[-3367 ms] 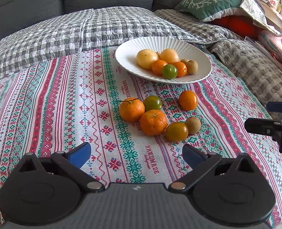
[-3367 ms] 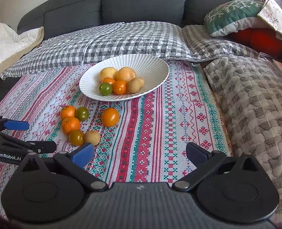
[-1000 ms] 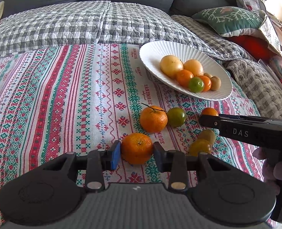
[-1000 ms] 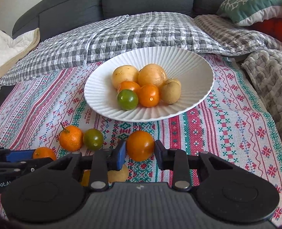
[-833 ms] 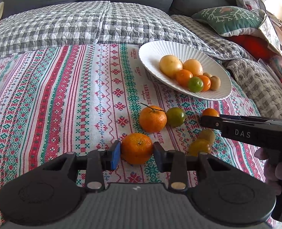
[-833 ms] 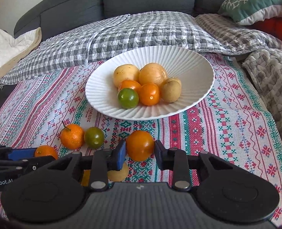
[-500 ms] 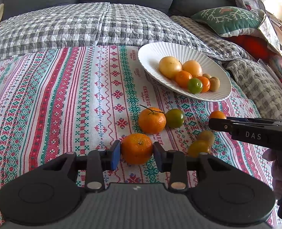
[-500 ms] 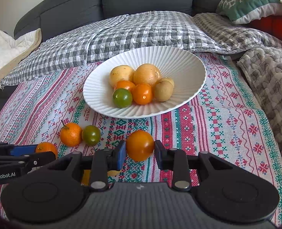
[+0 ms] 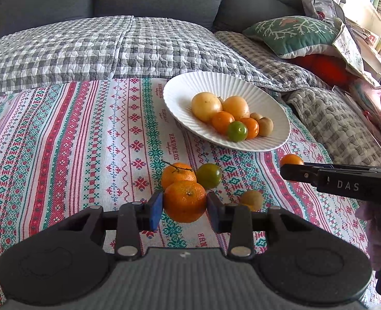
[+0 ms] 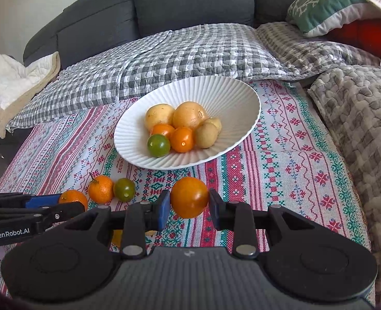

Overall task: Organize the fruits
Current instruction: 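Carry the mandarin and orange tomato over the white plate with both tools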

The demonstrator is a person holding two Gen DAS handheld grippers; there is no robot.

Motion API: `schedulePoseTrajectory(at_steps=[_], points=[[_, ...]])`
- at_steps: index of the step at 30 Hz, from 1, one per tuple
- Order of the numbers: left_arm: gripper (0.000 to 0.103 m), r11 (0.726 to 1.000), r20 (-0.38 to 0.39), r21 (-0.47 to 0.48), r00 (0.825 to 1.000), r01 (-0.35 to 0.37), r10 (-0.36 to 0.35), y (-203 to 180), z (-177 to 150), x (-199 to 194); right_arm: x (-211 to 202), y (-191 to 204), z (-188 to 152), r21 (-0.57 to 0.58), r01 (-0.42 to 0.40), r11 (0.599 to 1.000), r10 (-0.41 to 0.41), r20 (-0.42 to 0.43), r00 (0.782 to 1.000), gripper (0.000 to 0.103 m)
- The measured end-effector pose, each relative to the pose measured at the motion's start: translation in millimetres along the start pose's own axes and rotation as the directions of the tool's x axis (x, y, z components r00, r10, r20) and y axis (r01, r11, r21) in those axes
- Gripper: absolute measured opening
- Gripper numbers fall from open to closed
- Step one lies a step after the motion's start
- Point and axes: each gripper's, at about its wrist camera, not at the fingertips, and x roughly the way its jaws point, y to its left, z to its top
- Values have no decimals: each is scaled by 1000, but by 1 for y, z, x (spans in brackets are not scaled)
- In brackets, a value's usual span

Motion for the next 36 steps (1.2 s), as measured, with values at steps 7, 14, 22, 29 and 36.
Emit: schedulePoseTrajectory(at_steps=[7, 14, 22, 29, 36], points=[[28, 1000, 39, -26, 999, 15, -14, -9, 26, 1, -9, -17, 16, 67, -46, 997, 42, 62, 997, 29], [28, 999, 97, 24, 994, 43, -45, -20, 70, 19, -3, -28, 31, 118, -113, 987, 97, 130, 987, 29], [28, 996, 87, 64, 993, 68, -74, -31, 109, 69, 16, -41, 42, 143, -85, 986, 61, 167, 984, 29], [28, 996, 70, 78, 997, 33, -38, -40, 135, 114, 24, -61, 42, 178, -37, 983, 7, 169, 986, 29], [28, 997, 23, 75, 1000, -15, 14, -41, 141, 144, 24, -66, 43, 167, -28, 986, -2, 175, 985, 29]])
